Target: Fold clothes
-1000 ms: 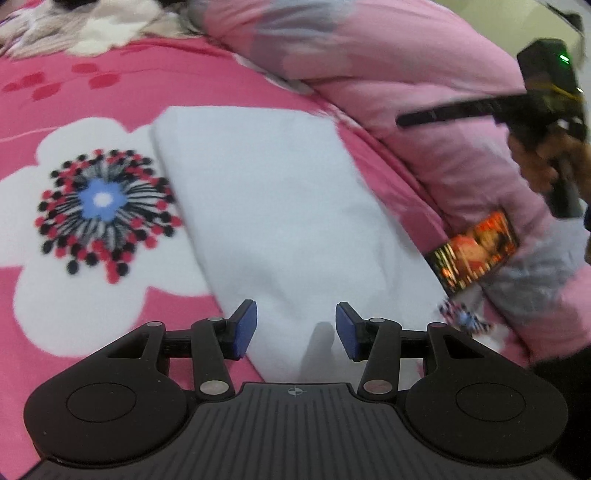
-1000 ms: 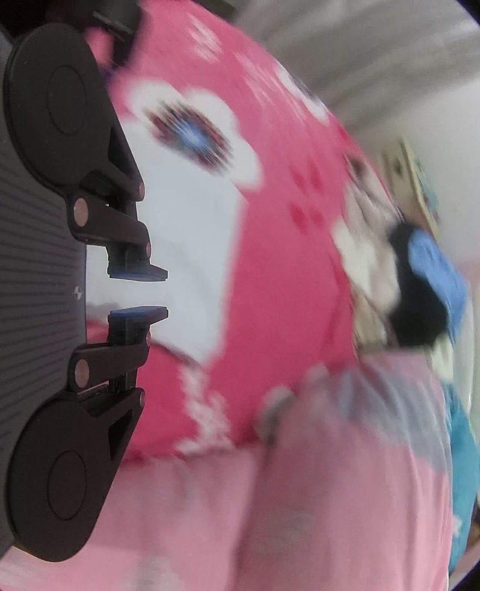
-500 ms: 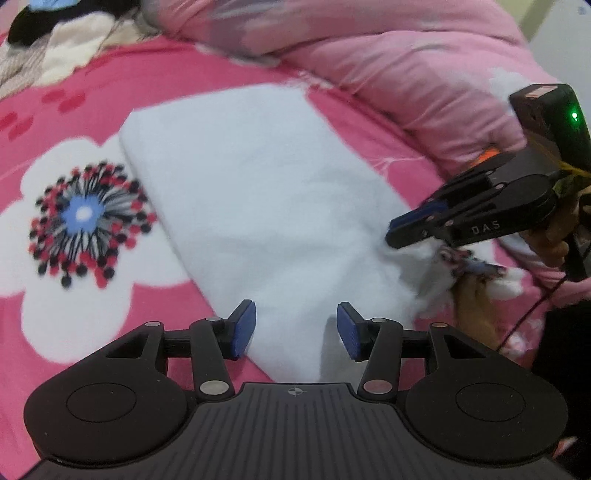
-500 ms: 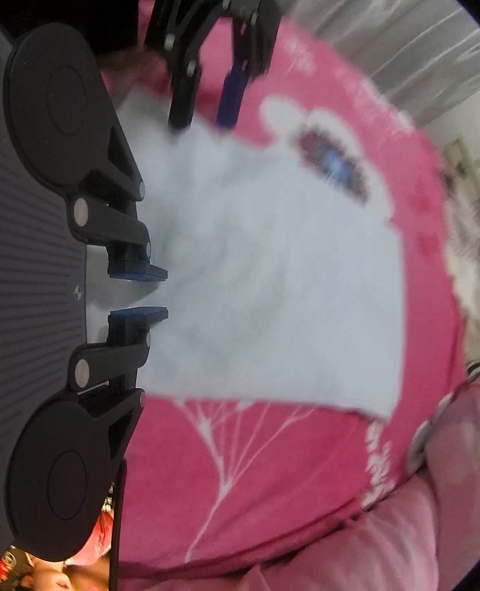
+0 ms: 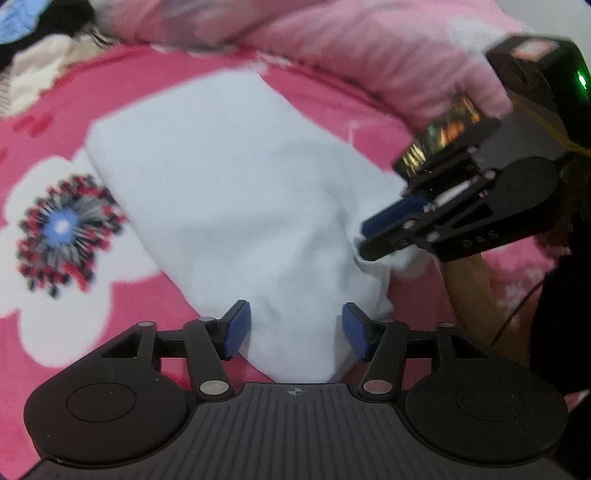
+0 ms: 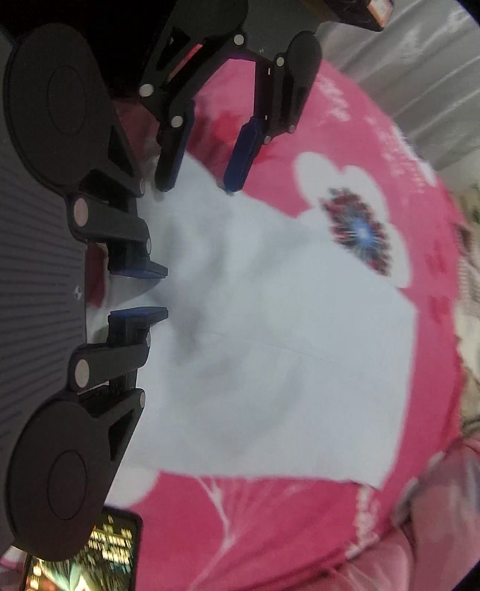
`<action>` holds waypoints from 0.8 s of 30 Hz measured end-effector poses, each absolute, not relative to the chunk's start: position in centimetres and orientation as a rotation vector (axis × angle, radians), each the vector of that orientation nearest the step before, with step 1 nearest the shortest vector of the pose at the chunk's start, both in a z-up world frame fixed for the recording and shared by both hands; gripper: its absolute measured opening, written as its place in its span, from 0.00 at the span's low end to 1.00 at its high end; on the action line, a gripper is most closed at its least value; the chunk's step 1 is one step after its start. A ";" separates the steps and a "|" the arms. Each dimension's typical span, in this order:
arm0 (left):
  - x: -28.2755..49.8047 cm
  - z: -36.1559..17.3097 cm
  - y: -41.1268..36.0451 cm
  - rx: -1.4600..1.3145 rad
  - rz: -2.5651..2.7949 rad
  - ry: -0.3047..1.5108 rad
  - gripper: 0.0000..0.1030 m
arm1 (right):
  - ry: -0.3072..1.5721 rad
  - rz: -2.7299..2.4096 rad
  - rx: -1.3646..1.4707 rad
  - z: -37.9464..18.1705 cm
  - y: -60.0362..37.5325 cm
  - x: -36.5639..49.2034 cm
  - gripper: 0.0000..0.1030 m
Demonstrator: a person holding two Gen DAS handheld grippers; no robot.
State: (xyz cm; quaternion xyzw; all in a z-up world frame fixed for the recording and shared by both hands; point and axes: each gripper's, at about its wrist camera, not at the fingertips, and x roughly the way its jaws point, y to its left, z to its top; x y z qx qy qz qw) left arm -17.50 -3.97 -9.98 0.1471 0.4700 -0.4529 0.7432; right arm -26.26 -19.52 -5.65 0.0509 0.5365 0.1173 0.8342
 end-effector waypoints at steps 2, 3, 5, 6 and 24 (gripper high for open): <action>-17.0 -9.5 -3.8 0.277 -0.978 1.021 0.60 | 1.118 0.206 0.115 -5.4 -20.1 -26.0 0.17; -16.8 -9.3 -3.8 0.255 -0.971 1.017 0.63 | 1.117 0.183 0.122 -5.7 -20.4 -25.8 0.17; -16.5 -9.8 -4.2 0.238 -0.953 1.039 0.64 | 1.152 0.139 0.125 -6.8 -20.8 -25.5 0.17; -16.5 -10.2 -4.6 0.242 -0.942 1.051 0.64 | 1.179 0.125 0.103 -7.8 -20.8 -25.4 0.17; -14.9 -10.6 -4.8 0.205 -0.676 1.060 0.93 | 1.173 0.022 0.098 -9.4 -21.3 -25.0 0.28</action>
